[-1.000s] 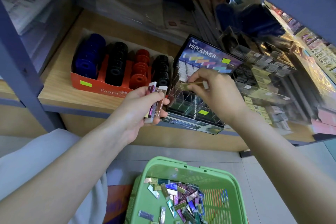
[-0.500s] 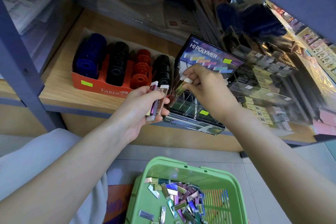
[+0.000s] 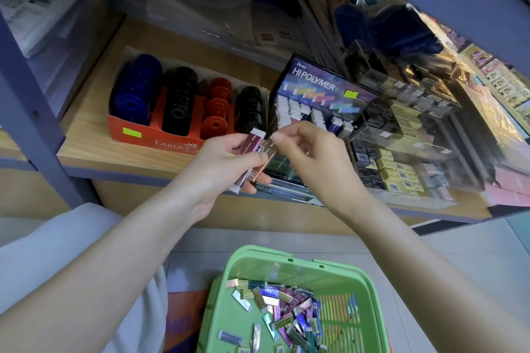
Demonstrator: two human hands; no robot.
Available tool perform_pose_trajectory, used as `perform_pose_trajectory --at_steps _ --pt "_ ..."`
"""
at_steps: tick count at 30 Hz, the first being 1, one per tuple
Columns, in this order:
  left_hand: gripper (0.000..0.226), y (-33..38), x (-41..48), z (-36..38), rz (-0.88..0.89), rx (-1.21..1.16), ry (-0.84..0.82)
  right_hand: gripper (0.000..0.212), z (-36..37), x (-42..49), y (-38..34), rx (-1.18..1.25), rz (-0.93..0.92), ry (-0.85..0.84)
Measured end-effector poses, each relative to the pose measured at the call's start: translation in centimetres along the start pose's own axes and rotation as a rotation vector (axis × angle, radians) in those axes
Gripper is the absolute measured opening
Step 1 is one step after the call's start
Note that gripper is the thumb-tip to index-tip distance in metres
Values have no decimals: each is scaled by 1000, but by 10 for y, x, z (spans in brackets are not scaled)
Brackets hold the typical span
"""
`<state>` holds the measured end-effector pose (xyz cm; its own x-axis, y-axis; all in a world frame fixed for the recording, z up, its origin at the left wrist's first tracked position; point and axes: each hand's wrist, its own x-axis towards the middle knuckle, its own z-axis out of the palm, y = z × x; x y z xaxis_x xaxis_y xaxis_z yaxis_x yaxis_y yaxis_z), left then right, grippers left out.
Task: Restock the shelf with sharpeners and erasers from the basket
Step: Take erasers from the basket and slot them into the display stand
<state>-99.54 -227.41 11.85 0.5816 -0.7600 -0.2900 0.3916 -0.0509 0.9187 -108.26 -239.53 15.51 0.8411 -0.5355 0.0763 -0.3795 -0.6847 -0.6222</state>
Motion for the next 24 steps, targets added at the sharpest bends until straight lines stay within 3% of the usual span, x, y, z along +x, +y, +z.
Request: perform_pose_trajectory --at_steps 6,10,15,19,24 --pt "13 0 -4 5 25 30 -75 9 -15 -12 -2 462 226 -42" --pt "21 3 -5 8 -17 -27 -89 14 -22 -17 -6 581 207 37" --pt "16 2 -2 8 19 -15 -18 14 -23 -21 -6 575 192 78" --pt "16 0 -3 5 51 29 -3 10 -26 -16 -7 507 208 -13" --pt "21 2 -2 0 -5 -21 41 12 -34 2 -3 347 89 161"
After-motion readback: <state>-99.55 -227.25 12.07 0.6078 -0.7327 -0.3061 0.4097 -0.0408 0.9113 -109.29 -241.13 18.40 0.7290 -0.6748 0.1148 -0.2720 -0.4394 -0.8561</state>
